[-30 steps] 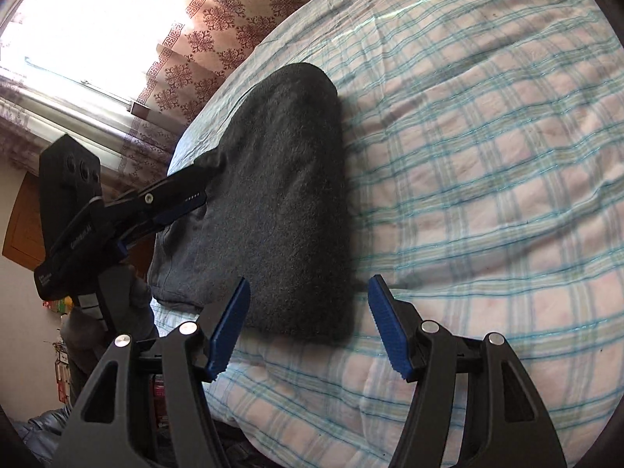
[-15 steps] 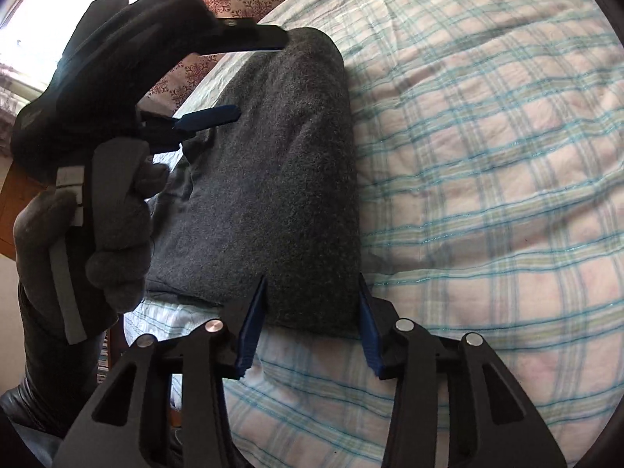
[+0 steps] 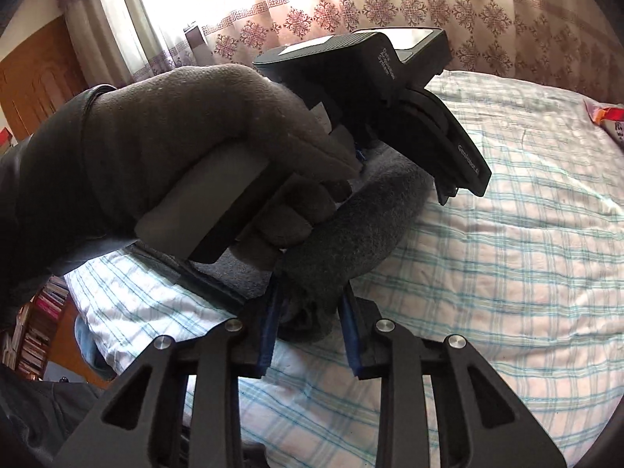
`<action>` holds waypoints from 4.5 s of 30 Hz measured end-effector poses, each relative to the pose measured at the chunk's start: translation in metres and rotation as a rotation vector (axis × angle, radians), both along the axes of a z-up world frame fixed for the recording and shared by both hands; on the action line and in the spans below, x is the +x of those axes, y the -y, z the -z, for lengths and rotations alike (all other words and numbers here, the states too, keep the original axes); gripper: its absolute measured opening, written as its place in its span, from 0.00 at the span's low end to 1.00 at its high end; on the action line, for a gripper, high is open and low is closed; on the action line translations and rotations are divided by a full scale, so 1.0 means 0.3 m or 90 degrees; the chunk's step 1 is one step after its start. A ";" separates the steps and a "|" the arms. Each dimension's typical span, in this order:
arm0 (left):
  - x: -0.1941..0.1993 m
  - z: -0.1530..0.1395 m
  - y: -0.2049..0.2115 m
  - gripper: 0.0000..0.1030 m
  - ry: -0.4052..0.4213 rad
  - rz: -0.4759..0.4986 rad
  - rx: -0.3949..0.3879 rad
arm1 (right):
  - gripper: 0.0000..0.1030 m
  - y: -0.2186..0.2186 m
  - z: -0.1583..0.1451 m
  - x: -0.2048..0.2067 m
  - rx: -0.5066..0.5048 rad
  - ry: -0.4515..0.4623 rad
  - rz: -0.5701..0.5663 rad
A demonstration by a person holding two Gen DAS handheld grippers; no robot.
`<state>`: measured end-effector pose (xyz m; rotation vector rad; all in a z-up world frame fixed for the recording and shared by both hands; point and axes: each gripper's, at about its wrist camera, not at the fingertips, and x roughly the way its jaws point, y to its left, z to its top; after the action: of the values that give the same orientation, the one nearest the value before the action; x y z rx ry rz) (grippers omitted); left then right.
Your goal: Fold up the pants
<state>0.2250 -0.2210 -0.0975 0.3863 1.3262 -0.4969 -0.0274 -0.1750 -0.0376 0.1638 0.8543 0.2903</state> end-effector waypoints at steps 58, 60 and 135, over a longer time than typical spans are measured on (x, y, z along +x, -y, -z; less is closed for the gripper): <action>0.089 -0.053 -1.735 0.22 0.037 -0.325 -0.345 | 0.52 -0.946 0.005 0.456 0.050 -0.015 -0.441; 0.079 -0.063 -1.736 0.26 0.047 -0.330 -0.339 | 0.52 -0.886 -0.024 0.482 0.039 0.006 -0.402; 0.158 -0.041 -1.608 0.78 0.220 -0.511 -0.188 | 0.74 -0.521 0.265 1.029 -0.049 -0.051 -0.081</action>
<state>0.2723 0.2614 -0.0853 -0.3019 0.9470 0.0579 0.2814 -0.0187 -0.1172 0.0502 0.9553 0.3714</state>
